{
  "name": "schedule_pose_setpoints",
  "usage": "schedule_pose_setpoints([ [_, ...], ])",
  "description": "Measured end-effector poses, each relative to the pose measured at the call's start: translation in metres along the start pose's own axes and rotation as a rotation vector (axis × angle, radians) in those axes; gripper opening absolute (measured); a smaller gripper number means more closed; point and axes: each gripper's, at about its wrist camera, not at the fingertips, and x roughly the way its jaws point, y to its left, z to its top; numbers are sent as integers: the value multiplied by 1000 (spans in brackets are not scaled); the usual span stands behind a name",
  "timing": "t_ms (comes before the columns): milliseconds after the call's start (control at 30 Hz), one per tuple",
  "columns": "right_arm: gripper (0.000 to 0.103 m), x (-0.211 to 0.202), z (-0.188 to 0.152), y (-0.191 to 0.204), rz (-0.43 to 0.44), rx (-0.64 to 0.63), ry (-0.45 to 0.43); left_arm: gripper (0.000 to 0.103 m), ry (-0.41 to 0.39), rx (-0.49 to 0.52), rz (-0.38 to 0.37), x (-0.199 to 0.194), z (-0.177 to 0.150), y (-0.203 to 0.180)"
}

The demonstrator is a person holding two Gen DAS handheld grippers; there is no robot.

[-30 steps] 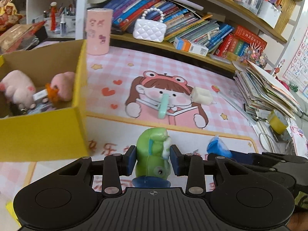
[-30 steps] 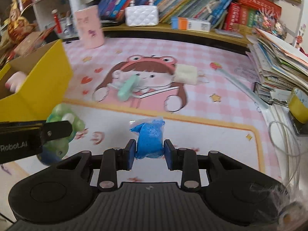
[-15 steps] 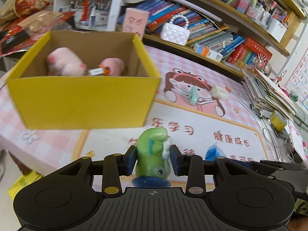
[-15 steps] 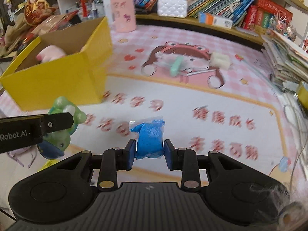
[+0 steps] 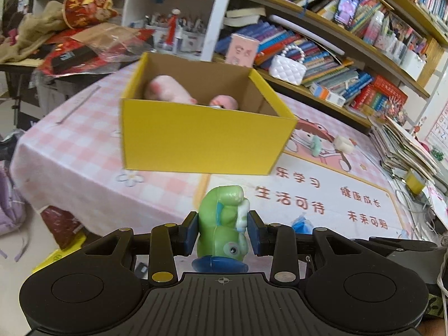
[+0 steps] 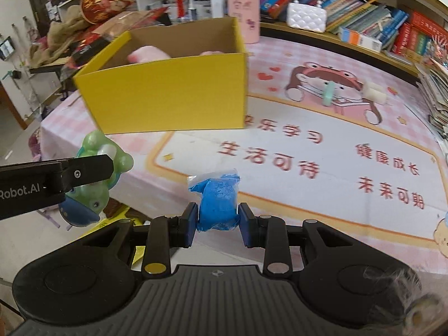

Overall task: Organize objects
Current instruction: 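Carry the green-blue toy and blue squishy over the yellow box with both tools, then open the right tool to drop the squishy while the left tool releases the toy into the box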

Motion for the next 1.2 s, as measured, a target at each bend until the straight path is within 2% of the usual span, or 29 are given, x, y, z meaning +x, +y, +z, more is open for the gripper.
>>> schedule_pose_setpoints([
  [200, 30, -7, -2, 28, 14, -28, -32, 35, -42, -6, 14, -20, -2, 20],
  [500, 30, -14, 9, 51, 21, -59, -65, 35, -102, -30, 25, -40, 4, 40],
  [833, 30, -12, 28, 59, 33, -117, -123, 35, -123, -60, 38, -33, 17, 47],
  [1000, 29, -5, 54, 56, 46, -127, -186, 35, -155, -54, 48, -22, 42, 46],
  [1200, 30, 4, 113, 44, 50, -130, -292, 35, -214, 1, 67, 3, 90, 35],
])
